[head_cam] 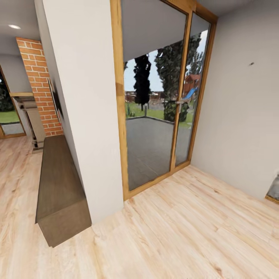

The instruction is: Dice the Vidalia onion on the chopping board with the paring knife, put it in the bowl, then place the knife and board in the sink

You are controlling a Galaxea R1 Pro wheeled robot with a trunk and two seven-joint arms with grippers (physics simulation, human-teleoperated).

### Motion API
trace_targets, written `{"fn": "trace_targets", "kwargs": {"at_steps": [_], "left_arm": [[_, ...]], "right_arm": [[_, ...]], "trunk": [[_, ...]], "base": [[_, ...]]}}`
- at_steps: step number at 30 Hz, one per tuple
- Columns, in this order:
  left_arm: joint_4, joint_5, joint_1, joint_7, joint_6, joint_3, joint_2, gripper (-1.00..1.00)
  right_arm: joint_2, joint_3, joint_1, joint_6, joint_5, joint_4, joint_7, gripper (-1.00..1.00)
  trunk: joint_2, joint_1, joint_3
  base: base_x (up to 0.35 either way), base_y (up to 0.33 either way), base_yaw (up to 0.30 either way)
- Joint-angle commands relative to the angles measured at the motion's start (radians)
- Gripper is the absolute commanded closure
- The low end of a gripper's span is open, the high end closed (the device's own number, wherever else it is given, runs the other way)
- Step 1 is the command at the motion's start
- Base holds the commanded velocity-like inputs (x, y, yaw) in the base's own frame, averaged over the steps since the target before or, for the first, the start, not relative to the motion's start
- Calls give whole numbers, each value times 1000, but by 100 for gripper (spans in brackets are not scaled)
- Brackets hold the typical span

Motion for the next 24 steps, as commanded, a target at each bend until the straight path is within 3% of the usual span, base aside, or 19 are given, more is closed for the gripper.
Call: {"fn": "trace_targets", "kwargs": {"at_steps": [1, 24], "left_arm": [[0, 1, 0, 1, -3, 0, 0, -100], [2, 1, 0, 2, -3, 0, -1, -100]], "right_arm": [[0, -2, -1, -3, 8, 1, 0, -100], [-1, -4, -1, -3, 8, 0, 0, -100]], "trunk": [[-1, 0, 0], [-1, 0, 18]], "base": [[0, 0, -249], [0, 0, -249]]}}
